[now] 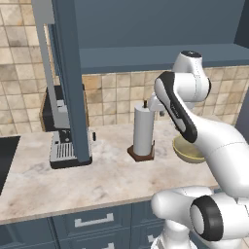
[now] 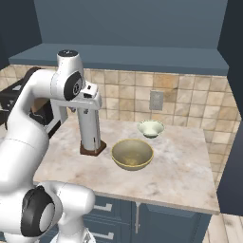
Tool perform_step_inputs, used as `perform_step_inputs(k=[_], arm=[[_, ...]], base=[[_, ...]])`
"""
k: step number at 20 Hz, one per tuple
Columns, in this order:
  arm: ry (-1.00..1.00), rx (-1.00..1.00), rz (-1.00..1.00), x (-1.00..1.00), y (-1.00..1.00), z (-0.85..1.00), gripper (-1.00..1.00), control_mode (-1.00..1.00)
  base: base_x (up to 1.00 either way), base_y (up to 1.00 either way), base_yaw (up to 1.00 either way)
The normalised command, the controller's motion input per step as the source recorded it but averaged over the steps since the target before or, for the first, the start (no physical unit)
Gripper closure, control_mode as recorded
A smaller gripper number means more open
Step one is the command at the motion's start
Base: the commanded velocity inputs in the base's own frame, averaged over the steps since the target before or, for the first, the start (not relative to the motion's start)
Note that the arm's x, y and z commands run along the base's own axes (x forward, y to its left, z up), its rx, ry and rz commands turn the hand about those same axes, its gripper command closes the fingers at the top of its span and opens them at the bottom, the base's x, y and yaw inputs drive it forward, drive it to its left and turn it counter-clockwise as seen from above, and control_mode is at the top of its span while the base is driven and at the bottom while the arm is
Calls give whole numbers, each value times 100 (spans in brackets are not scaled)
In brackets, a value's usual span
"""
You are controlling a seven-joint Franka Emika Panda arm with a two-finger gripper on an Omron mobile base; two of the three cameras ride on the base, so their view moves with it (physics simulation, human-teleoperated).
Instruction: Pick up the bowls on the counter and stack them on top of one another in the open cabinet. Place the smaller bowl on top of the larger bowl.
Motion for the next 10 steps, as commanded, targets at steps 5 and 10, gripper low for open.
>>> perform_step_inputs(k=[5,10], arm=[[0,0,0,-2,0,0,-100,-100],[0,1,-6,-24,-11,0,-100,-100]], base=[[0,0,0],[0,0,0]])
